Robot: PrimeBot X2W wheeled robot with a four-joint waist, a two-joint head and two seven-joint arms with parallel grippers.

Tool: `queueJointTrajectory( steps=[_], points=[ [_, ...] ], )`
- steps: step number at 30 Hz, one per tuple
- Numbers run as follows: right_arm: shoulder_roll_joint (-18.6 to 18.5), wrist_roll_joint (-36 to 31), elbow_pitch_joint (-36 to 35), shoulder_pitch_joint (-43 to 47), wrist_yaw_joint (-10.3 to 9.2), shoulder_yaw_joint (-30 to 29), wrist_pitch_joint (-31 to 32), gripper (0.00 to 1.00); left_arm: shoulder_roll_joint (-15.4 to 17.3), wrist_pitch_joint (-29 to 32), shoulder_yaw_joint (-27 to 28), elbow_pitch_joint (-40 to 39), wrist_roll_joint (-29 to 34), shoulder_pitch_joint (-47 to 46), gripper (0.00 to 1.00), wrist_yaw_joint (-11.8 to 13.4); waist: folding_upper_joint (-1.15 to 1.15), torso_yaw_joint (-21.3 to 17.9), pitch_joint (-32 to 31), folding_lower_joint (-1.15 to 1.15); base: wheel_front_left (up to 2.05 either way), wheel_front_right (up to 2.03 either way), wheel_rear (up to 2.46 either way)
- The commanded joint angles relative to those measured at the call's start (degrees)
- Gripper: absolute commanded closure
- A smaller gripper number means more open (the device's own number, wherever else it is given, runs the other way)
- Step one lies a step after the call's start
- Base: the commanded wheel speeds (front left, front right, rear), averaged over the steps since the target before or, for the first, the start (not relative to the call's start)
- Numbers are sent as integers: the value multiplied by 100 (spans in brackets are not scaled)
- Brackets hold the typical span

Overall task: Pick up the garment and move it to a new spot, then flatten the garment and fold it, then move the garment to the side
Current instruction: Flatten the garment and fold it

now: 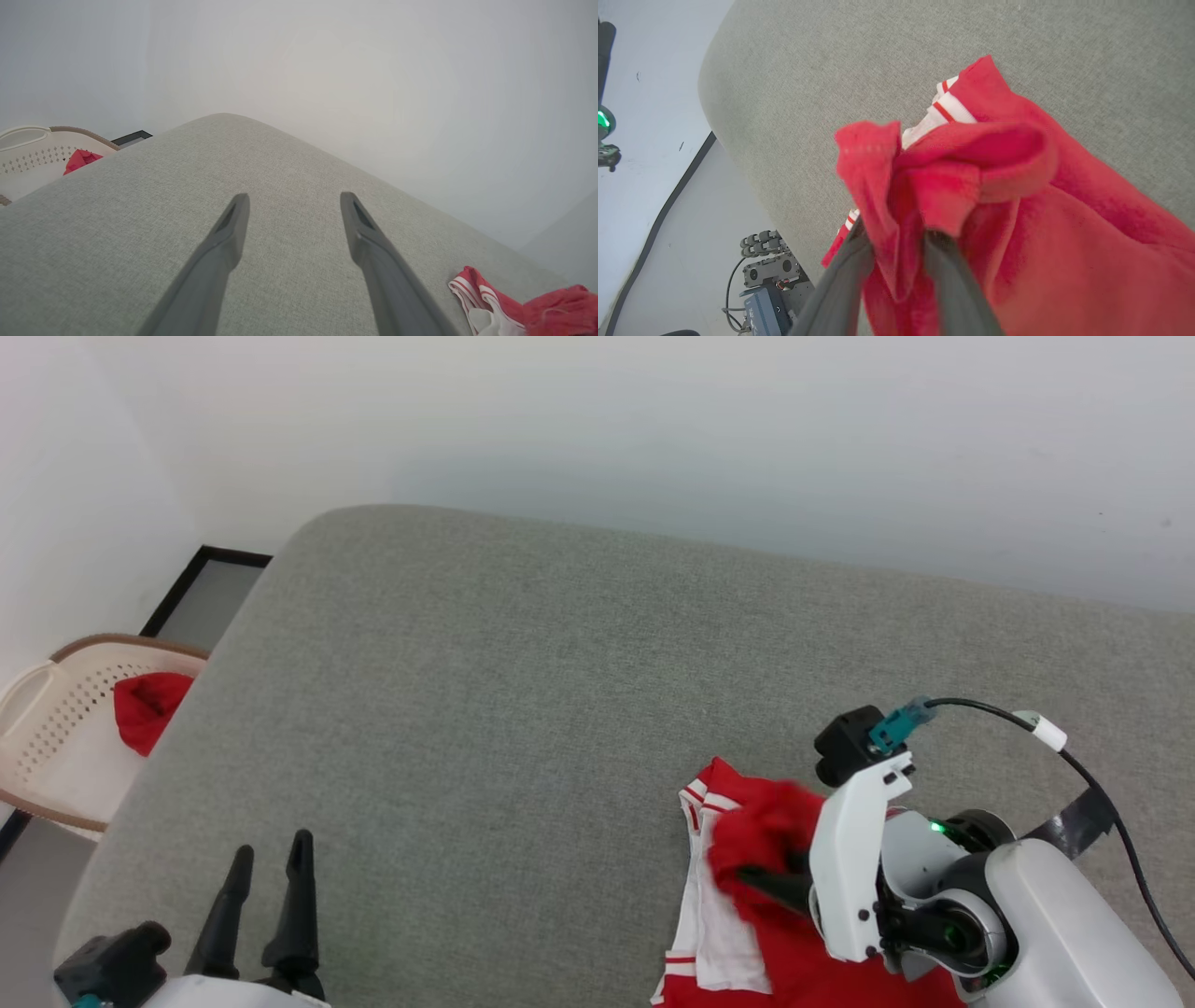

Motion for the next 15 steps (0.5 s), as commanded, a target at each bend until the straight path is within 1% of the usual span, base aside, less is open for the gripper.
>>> queueJointTrajectory(
  steps=[1, 9, 15],
  points=[
    [7, 30, 19, -76, -5, 25, -43, 0, 6, -31, 17, 15, -32, -37, 0, -20, 0, -13, -5, 0, 0, 0, 0],
    [26, 385, -65, -370, -5, 107, -130, 0, 50, -62, 144, 19, -42, 70, 0, -22, 0, -248, -50, 0, 0, 0, 0],
    [-143, 450, -294, -418, -5, -55, -299, 0, 86, -79, 232, -45, -11, 148, 0, -9, 0, -540, -111, 0, 0, 0, 0]
  ],
)
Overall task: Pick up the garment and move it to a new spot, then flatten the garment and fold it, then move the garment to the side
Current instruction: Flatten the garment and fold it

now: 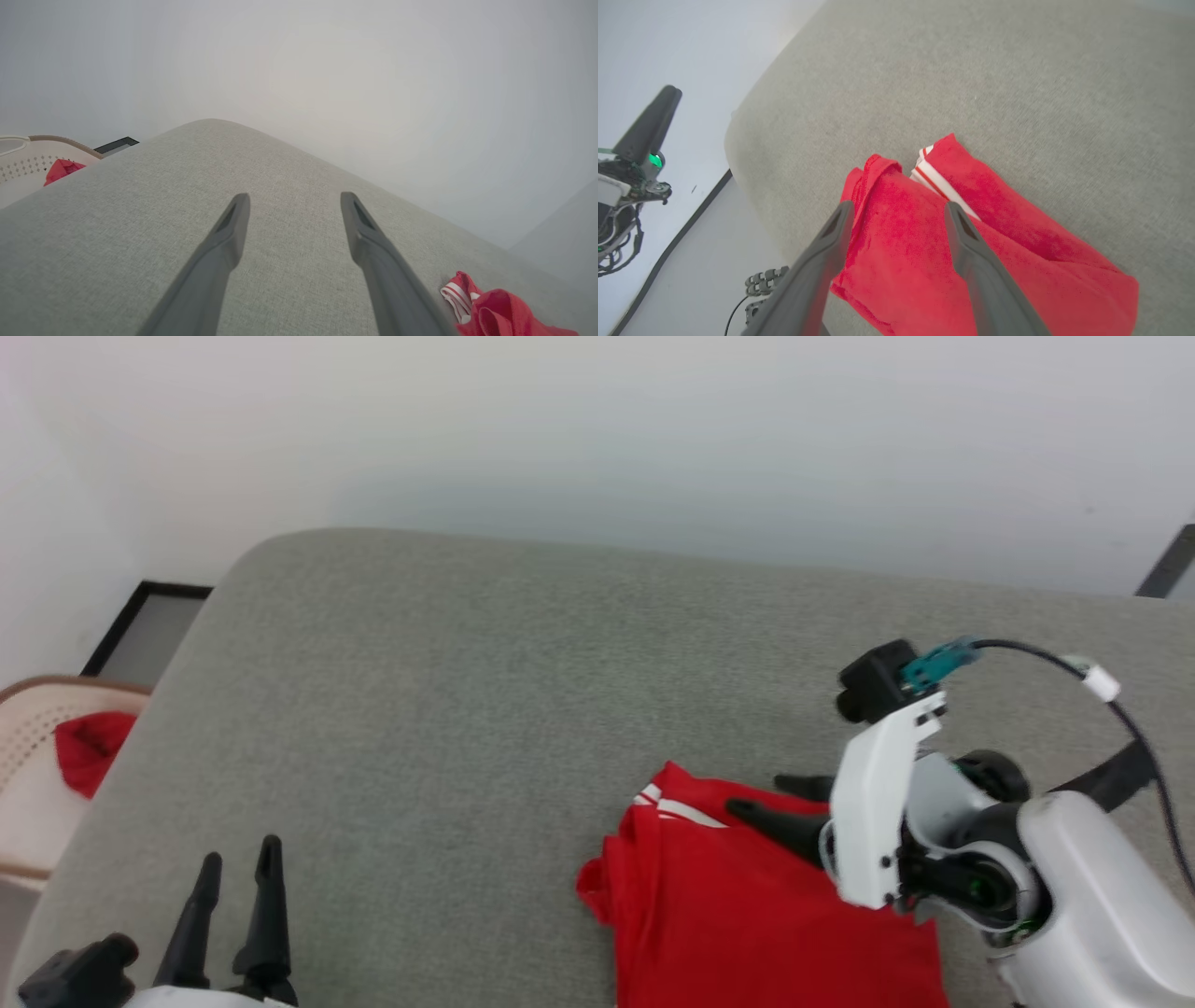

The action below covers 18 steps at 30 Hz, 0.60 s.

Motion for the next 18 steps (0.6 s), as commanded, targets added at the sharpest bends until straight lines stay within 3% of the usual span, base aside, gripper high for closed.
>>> queueJointTrajectory(
  steps=[1, 8, 18],
  points=[
    [-71, -17, -53, -12, -5, -47, -65, 0, 28, -31, 18, -19, 25, 63, 0, -2, 0, -171, -52, 0, 0, 0, 0],
    [-456, -34, -325, 191, -5, -353, -890, 0, 110, -34, 113, -168, 116, 217, 0, 62, 0, -632, -165, 0, 0, 0, 0],
    [-1165, -387, -405, 738, -5, -665, -2963, 0, 249, -34, 190, -400, 236, 440, 0, 132, 0, -1149, -272, 0, 0, 0, 0]
  ],
)
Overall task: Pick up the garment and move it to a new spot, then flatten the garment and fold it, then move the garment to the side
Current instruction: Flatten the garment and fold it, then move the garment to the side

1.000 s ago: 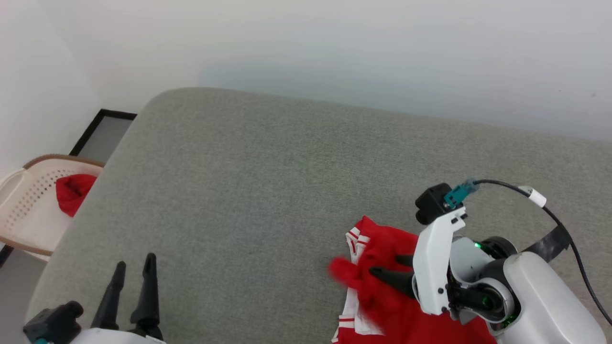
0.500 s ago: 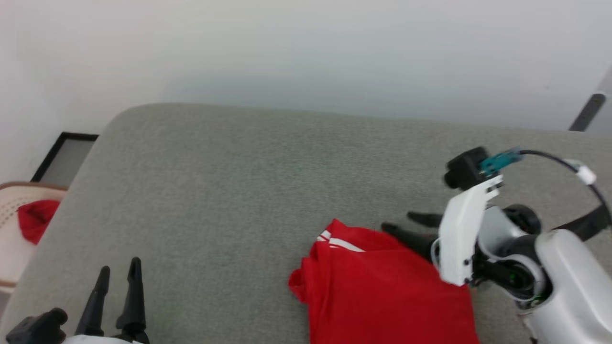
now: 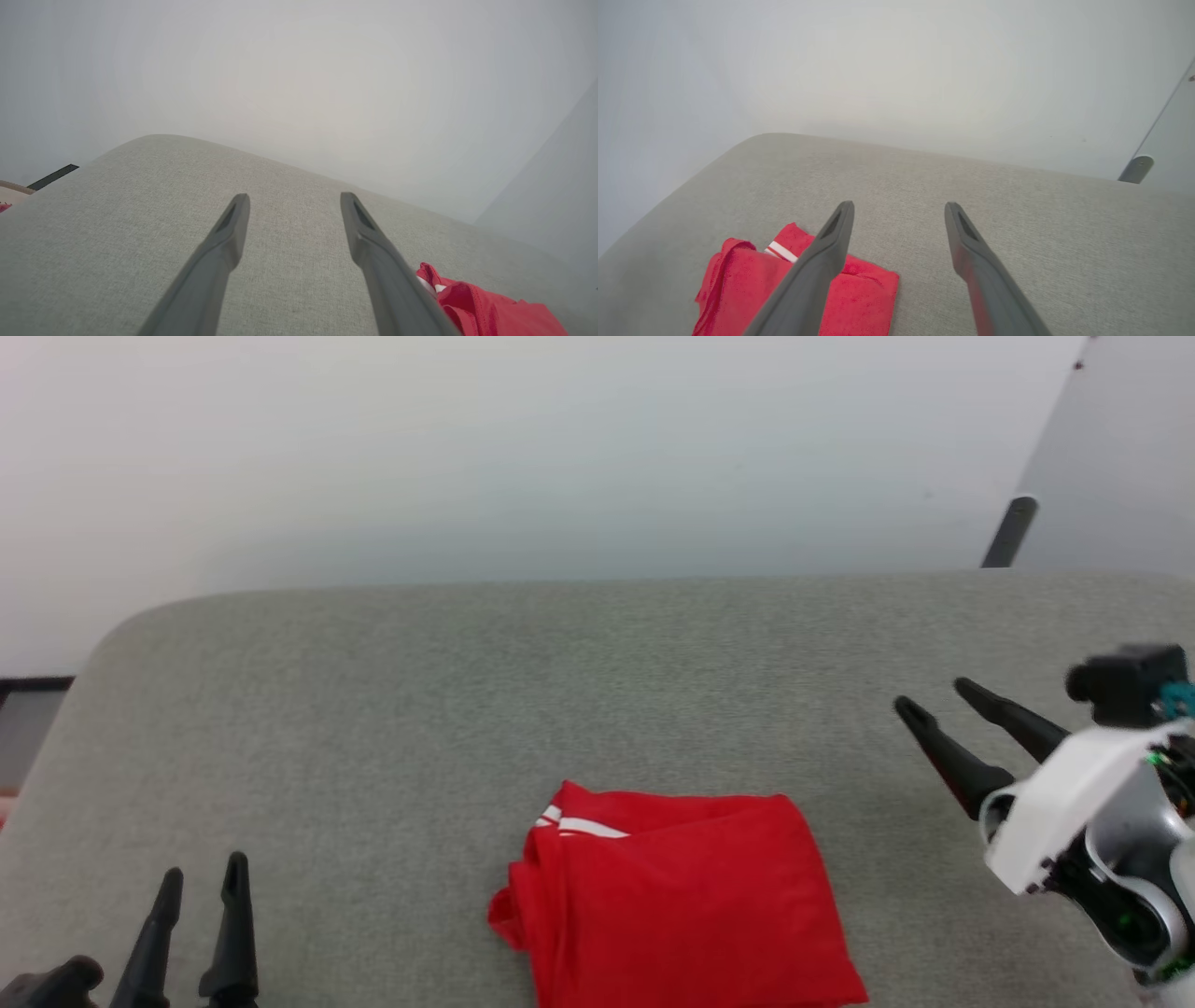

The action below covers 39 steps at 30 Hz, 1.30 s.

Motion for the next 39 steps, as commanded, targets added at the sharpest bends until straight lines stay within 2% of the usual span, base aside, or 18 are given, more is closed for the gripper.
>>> queueJointTrajectory(
  steps=[1, 3, 7, 15, 21, 28, 39],
  points=[
    [-35, -46, 65, 149, -5, -59, -232, 0, 29, -18, 1, -12, 68, 77, 0, 33, 0, -173, -71, 0, 0, 0, 0],
    [-145, -206, 194, 372, -5, -171, -916, 0, 52, -21, 28, -26, 115, 117, 0, 40, 0, -230, -122, 0, 0, 0, 0],
    [-281, -440, 496, 723, -5, -354, -1713, 0, 102, -24, 46, -6, 198, 159, 0, 25, 0, -250, -182, 0, 0, 0, 0],
    [-259, -751, 883, 1312, -5, -796, -2664, 0, 158, -24, 177, -4, 366, 233, 0, 3, 0, -194, -256, 0, 0, 0, 0],
    [-142, -888, 857, 1599, -5, -1014, -2832, 0, 152, -26, 342, -68, 607, 253, 0, -9, 0, -144, -279, 0, 0, 0, 0],
    [-61, -938, 770, 1688, -5, -1076, -2755, 0, 86, -26, 429, -47, 711, 256, 0, -50, 0, -133, -282, 0, 0, 0, 0],
    [-32, -933, 546, 1670, -5, -867, -2429, 0, 93, -26, 314, 90, 772, 46, 0, -110, 0, 43, -251, 0, 0, 0, 0]
  ],
)
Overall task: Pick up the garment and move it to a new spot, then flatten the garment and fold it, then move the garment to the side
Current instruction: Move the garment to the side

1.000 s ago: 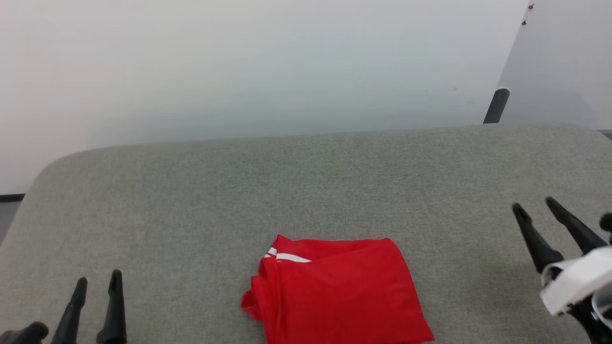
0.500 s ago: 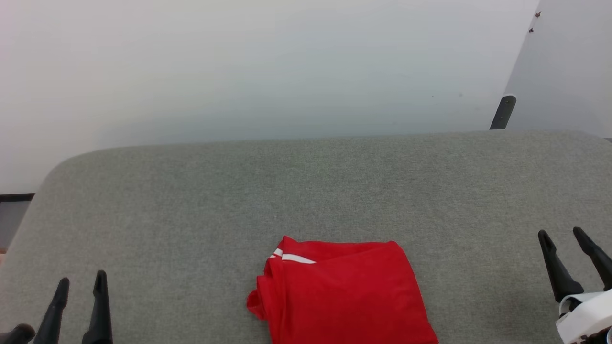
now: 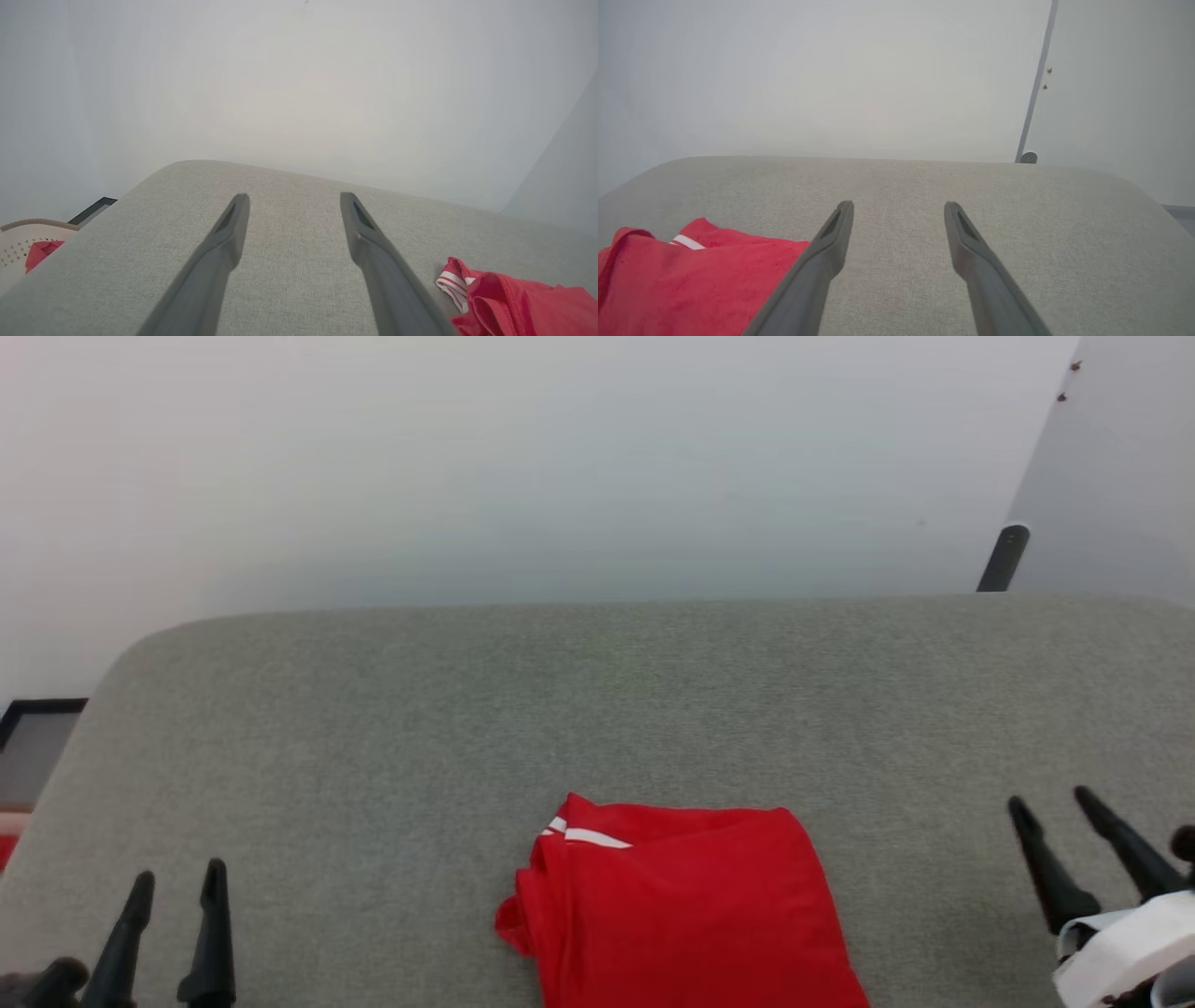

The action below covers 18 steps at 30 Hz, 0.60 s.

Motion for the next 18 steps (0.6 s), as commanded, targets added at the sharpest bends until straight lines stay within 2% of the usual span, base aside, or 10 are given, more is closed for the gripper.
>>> queueJointTrajectory(
  steps=[1, 8, 14, 18],
  points=[
    [6, 17, -24, -13, -6, 45, 47, 0, 35, -14, -6, 23, 30, -75, 0, -6, 0, 74, 18, 0, 0, 0, 0],
    [-122, 289, -57, -273, -7, 608, 668, 0, 25, 45, -87, 169, -92, -302, 0, -10, 0, 459, 118, 0, 0, 0, 0],
    [-252, 627, -70, -384, -7, 983, 1566, 0, -80, 68, -177, 228, -162, -402, 0, 14, 0, 853, 272, 0, 0, 0, 0],
    [-327, 898, -15, -431, -6, 1003, 2315, 0, -154, 54, -238, 292, -204, -453, 0, 12, 0, 1043, 424, 0, 0, 0, 0]
  ],
)
